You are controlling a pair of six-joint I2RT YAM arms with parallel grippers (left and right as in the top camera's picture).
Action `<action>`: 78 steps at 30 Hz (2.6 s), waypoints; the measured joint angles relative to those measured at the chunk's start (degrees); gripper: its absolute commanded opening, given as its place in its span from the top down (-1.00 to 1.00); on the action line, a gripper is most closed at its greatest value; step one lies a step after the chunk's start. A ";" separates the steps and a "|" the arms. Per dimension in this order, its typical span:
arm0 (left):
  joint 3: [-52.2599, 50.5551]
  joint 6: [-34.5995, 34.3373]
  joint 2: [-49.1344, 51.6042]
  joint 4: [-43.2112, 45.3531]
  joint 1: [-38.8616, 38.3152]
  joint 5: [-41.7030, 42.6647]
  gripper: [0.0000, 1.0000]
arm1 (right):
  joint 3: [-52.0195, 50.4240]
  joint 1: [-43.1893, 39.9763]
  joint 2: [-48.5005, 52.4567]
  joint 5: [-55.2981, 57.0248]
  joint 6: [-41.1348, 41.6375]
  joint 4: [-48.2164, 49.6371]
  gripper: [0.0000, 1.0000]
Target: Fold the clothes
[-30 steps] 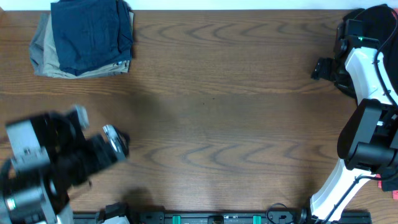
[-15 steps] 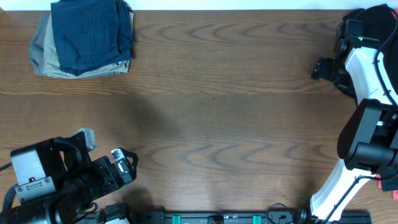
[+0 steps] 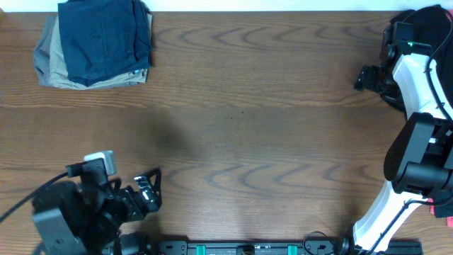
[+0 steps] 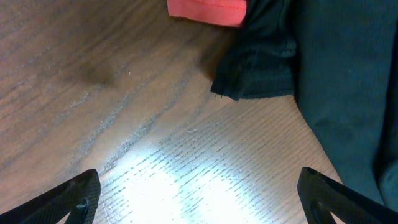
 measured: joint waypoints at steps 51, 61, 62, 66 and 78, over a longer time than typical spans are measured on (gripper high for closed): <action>-57.75 0.07 -28.30 64.98 -5.33 -24.35 -0.95 | -0.02 0.00 0.00 -0.02 0.00 -0.04 -0.98; -57.75 0.07 -28.30 64.98 -5.33 -24.35 -0.96 | -0.02 0.02 0.00 -0.02 0.00 -0.04 -0.99; -57.75 0.07 -28.30 64.98 -5.33 -24.37 -0.96 | -0.02 0.02 0.00 -0.02 0.00 -0.04 -0.99; -57.75 0.07 -28.30 64.98 -5.33 -24.35 -0.96 | -0.02 0.02 0.00 0.00 0.00 -0.04 -0.99; -57.75 0.07 -28.30 64.98 -5.33 -24.37 -0.96 | -0.02 0.04 0.00 -0.02 0.00 -0.04 -0.99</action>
